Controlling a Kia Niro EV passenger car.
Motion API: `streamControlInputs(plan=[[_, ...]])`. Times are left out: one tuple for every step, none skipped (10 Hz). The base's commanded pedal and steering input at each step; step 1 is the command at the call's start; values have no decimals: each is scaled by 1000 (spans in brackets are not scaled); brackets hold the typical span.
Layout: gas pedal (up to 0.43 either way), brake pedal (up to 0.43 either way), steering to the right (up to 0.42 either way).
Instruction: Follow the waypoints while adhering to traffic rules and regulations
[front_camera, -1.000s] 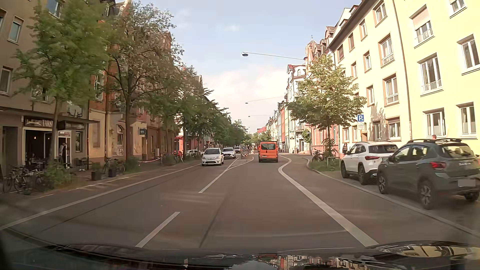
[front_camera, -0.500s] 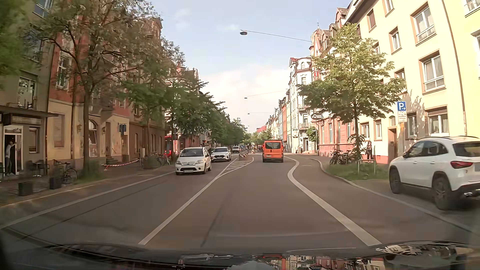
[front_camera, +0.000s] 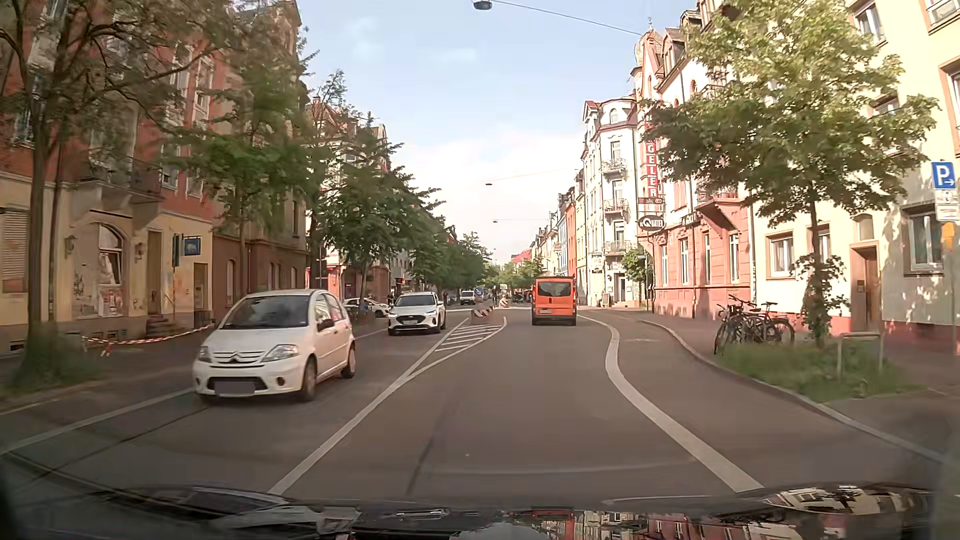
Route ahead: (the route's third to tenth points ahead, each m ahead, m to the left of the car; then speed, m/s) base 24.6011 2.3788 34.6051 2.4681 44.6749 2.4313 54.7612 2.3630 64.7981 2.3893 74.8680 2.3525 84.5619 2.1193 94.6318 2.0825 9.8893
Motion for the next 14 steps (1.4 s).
streamControlInputs(plan=[[0,183,18],[0,183,21],[0,183,23],[0,195,26],[0,195,29],[0,195,32],[0,195,35],[0,183,40],[0,183,43],[0,177,46],[0,171,49],[0,165,51],[0,159,53],[0,165,55]])
